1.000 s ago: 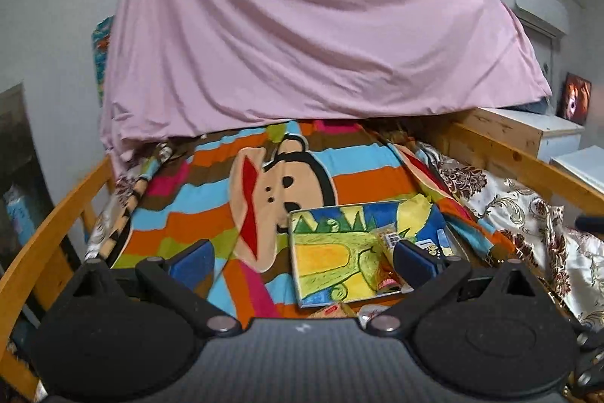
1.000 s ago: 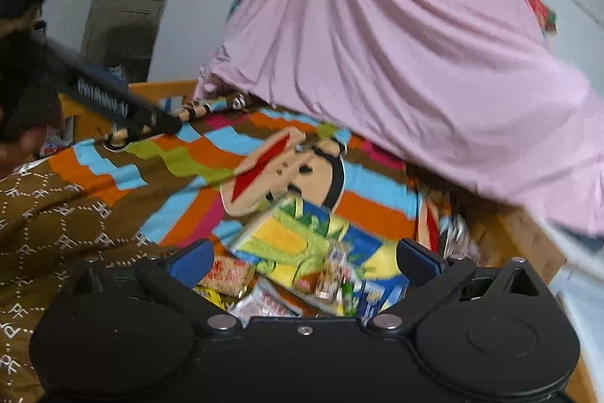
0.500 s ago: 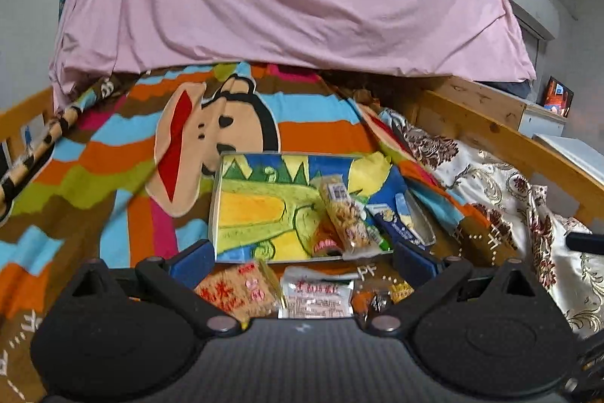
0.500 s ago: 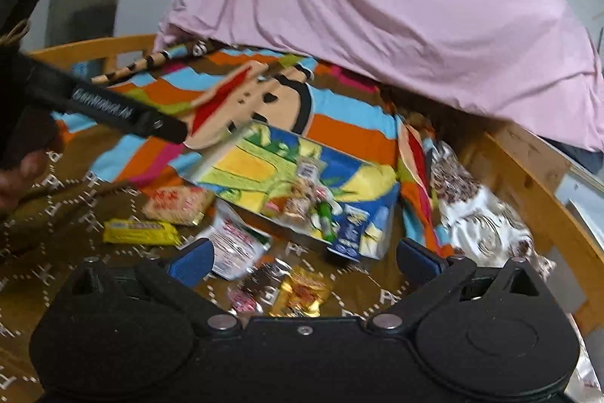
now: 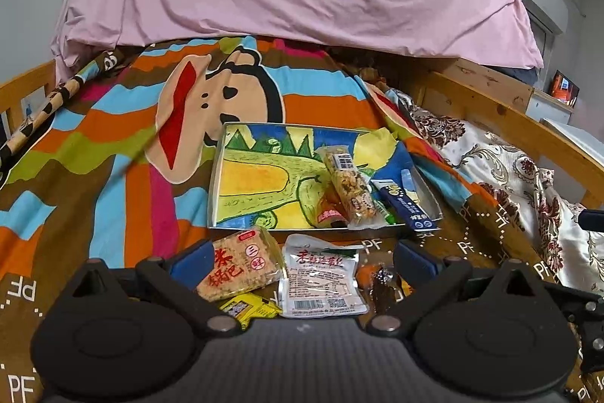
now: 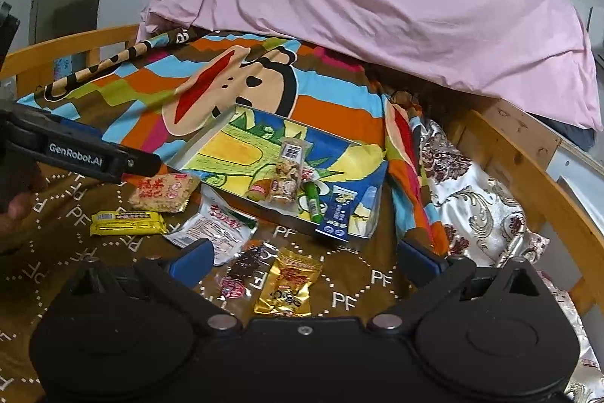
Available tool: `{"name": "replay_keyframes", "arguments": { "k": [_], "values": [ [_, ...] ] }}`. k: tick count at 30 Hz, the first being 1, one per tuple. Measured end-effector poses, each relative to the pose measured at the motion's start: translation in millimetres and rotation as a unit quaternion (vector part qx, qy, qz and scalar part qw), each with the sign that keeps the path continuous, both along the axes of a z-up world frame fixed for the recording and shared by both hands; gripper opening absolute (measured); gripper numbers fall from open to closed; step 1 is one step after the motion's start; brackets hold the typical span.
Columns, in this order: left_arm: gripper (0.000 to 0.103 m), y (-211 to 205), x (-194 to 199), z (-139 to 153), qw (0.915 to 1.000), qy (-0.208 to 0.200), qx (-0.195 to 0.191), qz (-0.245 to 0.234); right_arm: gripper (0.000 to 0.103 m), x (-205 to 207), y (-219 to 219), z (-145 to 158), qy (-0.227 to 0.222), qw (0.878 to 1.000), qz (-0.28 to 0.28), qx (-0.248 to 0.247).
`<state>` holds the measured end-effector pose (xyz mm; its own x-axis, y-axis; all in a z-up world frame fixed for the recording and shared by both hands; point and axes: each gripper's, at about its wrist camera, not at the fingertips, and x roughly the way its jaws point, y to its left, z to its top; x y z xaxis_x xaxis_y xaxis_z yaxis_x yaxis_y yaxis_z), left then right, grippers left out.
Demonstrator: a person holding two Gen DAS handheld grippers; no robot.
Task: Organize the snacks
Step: 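Lower both open tools toward the remaining snacks beside the tray, then grasp the yellow wafer bar with the left tool while the right tool grasps the white snack bag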
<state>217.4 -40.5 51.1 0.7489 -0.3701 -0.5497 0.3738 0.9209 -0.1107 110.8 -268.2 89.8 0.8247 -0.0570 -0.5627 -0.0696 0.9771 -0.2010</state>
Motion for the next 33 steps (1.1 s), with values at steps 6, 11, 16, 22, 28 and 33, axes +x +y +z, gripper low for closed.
{"name": "replay_keyframes", "arguments": {
  "k": [6, 11, 16, 22, 28, 33],
  "values": [
    [0.103, 9.5, 3.8, -4.7, 0.9999, 0.003, 0.0, 0.011, 0.102, 6.7, 10.9, -0.4, 0.002, 1.0, 0.008, 0.004],
    [0.103, 18.0, 5.0, -13.6, 0.9996, 0.006, -0.002, 0.028, 0.102, 13.4, 14.5, -5.9, 0.0, 1.0, 0.012, 0.027],
    [0.103, 30.9, -0.6, -21.8, 0.9978, -0.006, 0.017, 0.064, 0.102, 23.6, 18.4, -26.4, 0.012, 0.998, 0.002, 0.061],
    [0.103, 50.3, -0.5, -34.6, 0.9941, 0.006, 0.032, 0.104, 0.102, 44.5, 28.2, -50.9, 0.042, 0.996, 0.0, 0.084],
    [0.103, 52.2, 5.1, -51.7, 0.9936, 0.023, 0.043, 0.102, 0.102, 58.4, 33.3, -62.6, 0.07, 0.993, 0.007, 0.099],
    [0.103, 52.5, 7.6, -66.5, 0.9944, 0.028, 0.047, 0.09, 0.102, 67.0, 32.0, -71.2, 0.087, 0.991, 0.01, 0.103]
  ]
}}
